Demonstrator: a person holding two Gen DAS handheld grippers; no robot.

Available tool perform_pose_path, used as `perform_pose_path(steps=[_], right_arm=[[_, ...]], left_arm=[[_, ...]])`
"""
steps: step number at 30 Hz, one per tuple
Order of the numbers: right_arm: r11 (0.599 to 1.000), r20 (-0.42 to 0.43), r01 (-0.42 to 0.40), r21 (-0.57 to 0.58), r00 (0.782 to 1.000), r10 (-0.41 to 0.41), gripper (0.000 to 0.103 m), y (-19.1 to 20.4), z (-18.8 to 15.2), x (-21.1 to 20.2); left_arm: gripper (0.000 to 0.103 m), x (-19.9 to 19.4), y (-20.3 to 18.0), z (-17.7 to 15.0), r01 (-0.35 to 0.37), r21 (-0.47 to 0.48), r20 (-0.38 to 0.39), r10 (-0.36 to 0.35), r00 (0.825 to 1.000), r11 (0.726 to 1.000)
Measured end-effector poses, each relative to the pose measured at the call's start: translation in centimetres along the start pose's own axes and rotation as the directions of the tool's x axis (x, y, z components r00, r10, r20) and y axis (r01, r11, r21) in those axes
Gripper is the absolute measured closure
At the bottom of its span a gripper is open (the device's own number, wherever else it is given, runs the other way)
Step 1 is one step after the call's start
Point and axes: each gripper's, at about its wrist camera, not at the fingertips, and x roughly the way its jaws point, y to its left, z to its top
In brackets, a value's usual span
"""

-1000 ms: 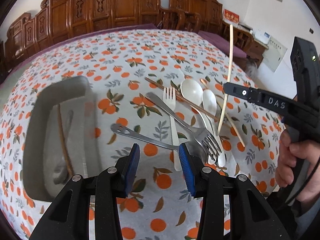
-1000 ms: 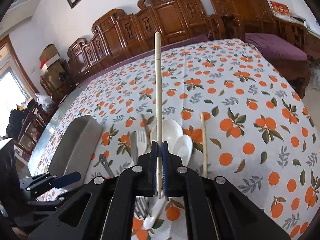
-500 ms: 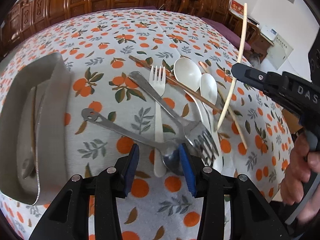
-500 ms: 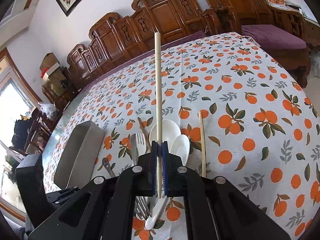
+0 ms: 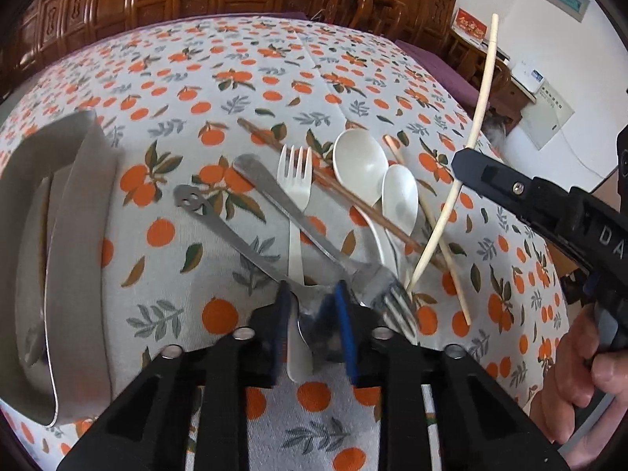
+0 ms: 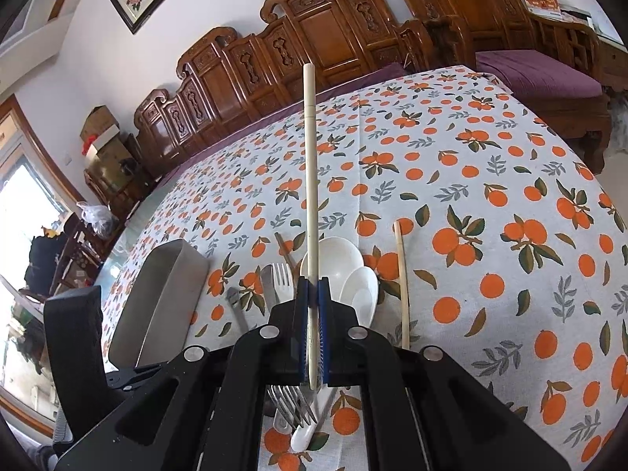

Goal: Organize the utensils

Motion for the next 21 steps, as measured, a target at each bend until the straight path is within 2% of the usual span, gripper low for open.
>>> perform_pose_path(steps=[8, 10, 12, 16, 21], right_arm=[[1.0, 0.001, -0.002, -0.001, 1.0, 0.002, 0.097, 0.1, 0.0, 0.1], [1.0, 0.0, -0.002, -0.001, 1.0, 0.002, 0.097, 0.1, 0.0, 0.1], [1.0, 0.002, -0.003, -0.003, 1.0, 0.003, 0.097, 0.1, 0.0, 0.1], [1.0, 0.003, -0.003, -0.003, 1.0, 0.003, 0.097, 0.1, 0.0, 0.1], [1.0, 0.004, -0.001, 0.002, 1.0, 0.001, 0.097, 0.0, 0.0, 0.2]], left_arm=[[0.092, 0.2, -0.7, 0.4, -0.018, 0.022, 0.037, 0.017, 0.999, 1.0], [0.103, 0.1, -0.7, 0.7, -0.024, 0.02, 0.039, 0.023, 0.999, 1.0], [0.103, 0.4, -0.6, 1.0, 0.0, 0.005, 0.023, 0.0, 1.0, 1.0], [0.103, 0.2, -1.1, 1.1, 0.002, 0.013, 0.031, -0.003, 1.0, 1.0], [0.103, -1.2, -0.6, 0.9, -0.034, 0.025, 0.062, 0.033, 0.998, 0.999]])
